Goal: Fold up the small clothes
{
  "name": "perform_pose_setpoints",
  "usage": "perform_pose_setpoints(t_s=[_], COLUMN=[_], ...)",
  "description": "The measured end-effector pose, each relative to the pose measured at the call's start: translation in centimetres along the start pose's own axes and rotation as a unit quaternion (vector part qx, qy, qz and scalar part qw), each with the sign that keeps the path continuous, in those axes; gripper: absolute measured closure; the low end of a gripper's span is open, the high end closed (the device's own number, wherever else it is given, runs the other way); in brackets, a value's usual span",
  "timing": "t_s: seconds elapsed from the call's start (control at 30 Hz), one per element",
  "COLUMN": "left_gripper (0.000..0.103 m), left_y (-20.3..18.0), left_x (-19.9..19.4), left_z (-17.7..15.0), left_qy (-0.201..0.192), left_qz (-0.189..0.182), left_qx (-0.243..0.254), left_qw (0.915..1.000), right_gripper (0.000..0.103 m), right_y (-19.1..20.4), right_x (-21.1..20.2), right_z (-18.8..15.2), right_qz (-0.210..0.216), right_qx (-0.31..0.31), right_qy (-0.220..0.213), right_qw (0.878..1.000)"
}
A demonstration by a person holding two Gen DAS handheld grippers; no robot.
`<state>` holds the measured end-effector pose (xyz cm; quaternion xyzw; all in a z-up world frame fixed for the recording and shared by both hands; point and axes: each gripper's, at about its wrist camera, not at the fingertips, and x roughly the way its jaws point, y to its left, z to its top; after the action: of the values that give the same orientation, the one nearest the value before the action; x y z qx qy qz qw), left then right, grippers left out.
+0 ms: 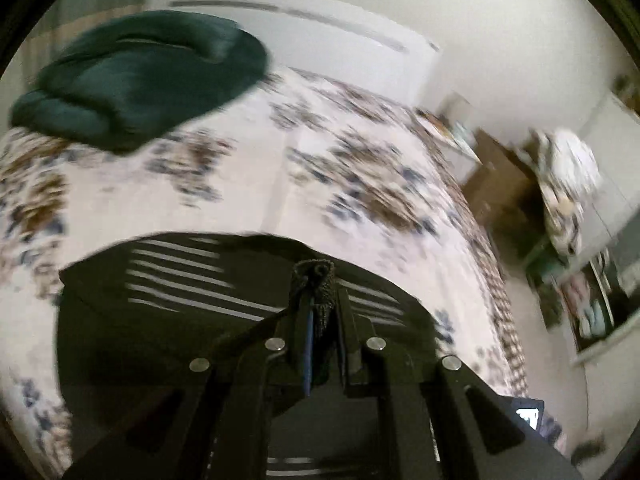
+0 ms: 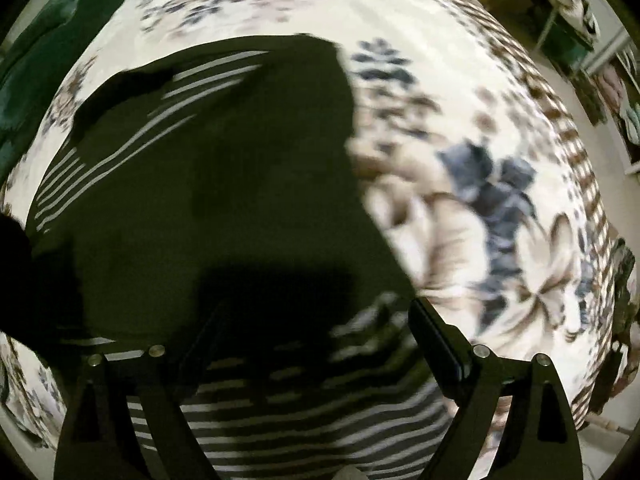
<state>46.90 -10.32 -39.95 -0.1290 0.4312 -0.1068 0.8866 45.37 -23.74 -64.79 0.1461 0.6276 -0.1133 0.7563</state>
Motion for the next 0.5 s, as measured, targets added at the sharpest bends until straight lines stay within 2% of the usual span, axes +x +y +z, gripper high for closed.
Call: perform_pose_setpoints(t_s=[0.13, 0.2, 0.23, 0.27, 0.3, 0.33, 0.4, 0.5], left_gripper=[0.091, 0.089, 0.078, 0.071, 0.056, 0.034, 0.016, 0.015], left_y=[-4.7, -5.6, -5.6, -5.1, -4.4, -3.5, -0.7, 4.0], left_x=[3.2, 3.6, 3.5, 3.0, 2.5, 2.1, 0.9, -0.5], left_z=[-1.2, -2.1, -2.6, -3.3, -3.8, -4.5, -5.9, -8.2], left_qy=[0.047, 0.051, 0.047, 0.041, 0.034, 0.028, 0.023, 0.037], left_qz=[0.015, 0.041, 0.058, 0.069, 0.086, 0.099, 0.133, 0.191], left_qx=[0.039, 0.062, 0.076, 0.084, 0.09, 0.092, 0.089, 0.077], left_qw=[0.998, 0.9959, 0.9943, 0.9932, 0.9917, 0.9904, 0.9868, 0.9778], right_gripper=[0.01, 0.01, 0.01, 0.01, 0.01, 0.01, 0.01, 0.01], right_y=[-4.3, -6.2, -7.1, -7.9, -8.7, -9.2, -10.0, -9.9], right_x=[0.4, 0.4, 0.4, 0.3, 0.1, -0.2, -0.8, -1.9], right_z=[0.8, 1.0, 1.0, 1.2, 1.2, 1.0, 1.3, 2.0], right_qz=[0.016, 0.027, 0.035, 0.044, 0.054, 0.064, 0.088, 0.122], right_qx=[0.03, 0.04, 0.044, 0.049, 0.055, 0.06, 0.064, 0.054], right_qy=[0.012, 0.017, 0.019, 0.02, 0.021, 0.021, 0.021, 0.01], right_qw=[0.999, 0.999, 0.998, 0.998, 0.997, 0.996, 0.994, 0.991])
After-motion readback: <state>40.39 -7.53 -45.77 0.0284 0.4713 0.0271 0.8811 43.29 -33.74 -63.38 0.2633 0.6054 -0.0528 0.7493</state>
